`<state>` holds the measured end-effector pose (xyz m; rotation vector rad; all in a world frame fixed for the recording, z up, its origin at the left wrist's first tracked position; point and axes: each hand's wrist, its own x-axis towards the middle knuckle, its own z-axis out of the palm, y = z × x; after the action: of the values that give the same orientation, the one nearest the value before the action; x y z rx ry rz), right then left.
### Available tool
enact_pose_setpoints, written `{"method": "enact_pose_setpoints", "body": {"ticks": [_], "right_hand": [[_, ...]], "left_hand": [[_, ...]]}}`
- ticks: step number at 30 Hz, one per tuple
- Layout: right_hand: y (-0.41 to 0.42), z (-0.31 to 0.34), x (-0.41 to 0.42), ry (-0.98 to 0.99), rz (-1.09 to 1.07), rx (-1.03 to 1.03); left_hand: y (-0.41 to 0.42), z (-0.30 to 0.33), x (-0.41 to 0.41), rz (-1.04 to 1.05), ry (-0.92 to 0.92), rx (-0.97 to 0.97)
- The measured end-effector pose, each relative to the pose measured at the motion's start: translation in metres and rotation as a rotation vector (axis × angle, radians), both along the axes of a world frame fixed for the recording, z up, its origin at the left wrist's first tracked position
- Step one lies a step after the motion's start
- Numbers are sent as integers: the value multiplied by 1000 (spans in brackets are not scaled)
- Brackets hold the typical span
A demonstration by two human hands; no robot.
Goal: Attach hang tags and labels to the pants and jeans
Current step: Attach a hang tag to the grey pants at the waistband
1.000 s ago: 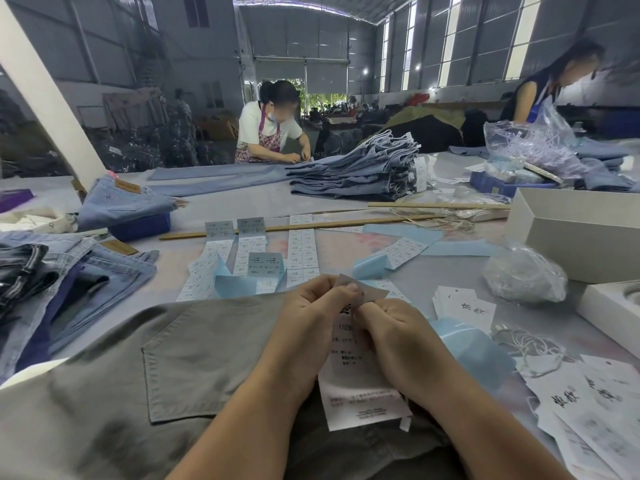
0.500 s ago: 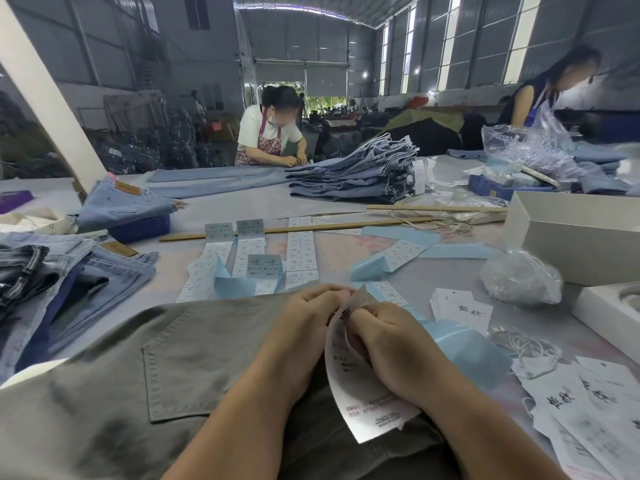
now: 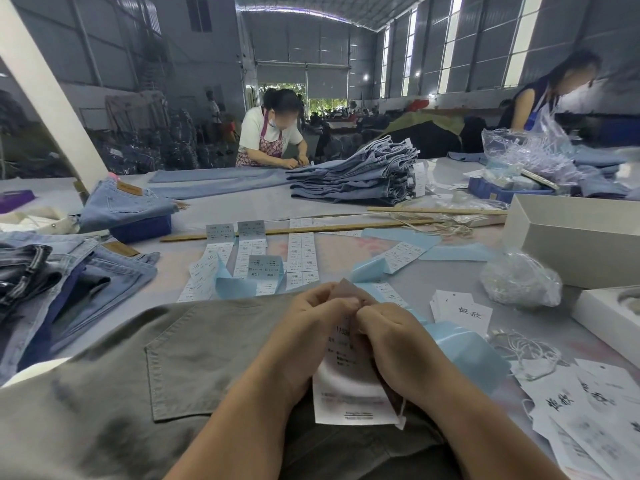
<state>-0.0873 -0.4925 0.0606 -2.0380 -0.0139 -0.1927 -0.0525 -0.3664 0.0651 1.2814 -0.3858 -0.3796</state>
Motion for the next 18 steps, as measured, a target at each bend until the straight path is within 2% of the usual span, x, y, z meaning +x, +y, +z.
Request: {"method": "enact_pose_setpoints", "body": {"ticks": [8, 18], "right_hand": [[0, -1, 2, -1, -35, -15], [-3, -3, 2, -17, -39, -16]], "left_hand": [[-2, 2, -3, 184, 24, -9], [-1, 1, -4, 126, 16, -42]]}}
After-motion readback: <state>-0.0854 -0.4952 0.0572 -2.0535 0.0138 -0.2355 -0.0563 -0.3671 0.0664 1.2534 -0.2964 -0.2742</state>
